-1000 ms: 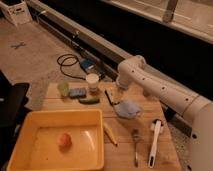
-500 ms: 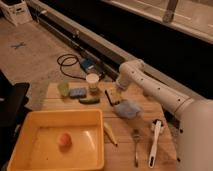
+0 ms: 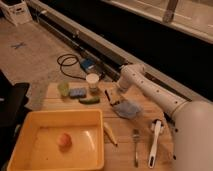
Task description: Place eraser in paper cup
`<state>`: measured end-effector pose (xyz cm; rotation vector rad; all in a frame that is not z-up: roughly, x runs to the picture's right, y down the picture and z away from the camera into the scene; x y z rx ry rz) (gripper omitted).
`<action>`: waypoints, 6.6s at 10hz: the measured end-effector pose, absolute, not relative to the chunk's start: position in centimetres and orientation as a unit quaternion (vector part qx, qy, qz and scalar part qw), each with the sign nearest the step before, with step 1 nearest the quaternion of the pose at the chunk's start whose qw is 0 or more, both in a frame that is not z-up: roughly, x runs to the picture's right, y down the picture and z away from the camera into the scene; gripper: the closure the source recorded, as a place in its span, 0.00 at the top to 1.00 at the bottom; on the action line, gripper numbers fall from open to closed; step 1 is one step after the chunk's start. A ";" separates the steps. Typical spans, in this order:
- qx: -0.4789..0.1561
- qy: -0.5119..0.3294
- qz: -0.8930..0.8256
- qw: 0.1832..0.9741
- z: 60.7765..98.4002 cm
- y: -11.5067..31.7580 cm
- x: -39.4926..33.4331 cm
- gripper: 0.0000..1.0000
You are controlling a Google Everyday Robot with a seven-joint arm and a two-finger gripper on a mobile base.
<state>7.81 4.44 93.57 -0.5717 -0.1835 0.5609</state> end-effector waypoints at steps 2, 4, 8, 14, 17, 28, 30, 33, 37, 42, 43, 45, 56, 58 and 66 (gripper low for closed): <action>-0.283 -0.088 0.280 0.913 94.5 5.0 7.6 0.78; -0.290 -0.085 0.281 0.911 95.3 5.6 7.3 0.78; -0.298 -0.074 0.272 0.912 96.3 6.7 6.1 0.58; -0.246 -0.079 0.265 0.929 93.8 4.7 5.4 0.02; -0.200 -0.090 0.268 0.938 90.6 1.8 6.3 0.00; -0.114 -0.151 0.248 0.950 85.7 -7.9 6.5 0.00; -0.128 -0.188 0.243 0.943 86.2 -8.0 3.7 0.00; -0.145 -0.227 0.230 0.935 86.8 -8.2 0.4 0.00; -0.171 -0.257 0.207 0.928 88.0 -8.4 -2.9 0.00; -0.189 -0.256 0.198 0.927 90.8 -9.8 -3.4 0.00; -0.192 -0.253 0.198 0.927 91.2 -9.8 -3.4 0.00; -0.198 -0.248 0.197 0.928 91.8 -9.6 -3.4 0.03; -0.220 -0.240 0.211 0.922 92.6 -8.0 -1.8 0.80; -0.219 -0.242 0.209 0.922 92.4 -8.2 -1.9 0.80; -0.181 -0.237 0.201 0.933 89.2 -11.9 -0.7 0.80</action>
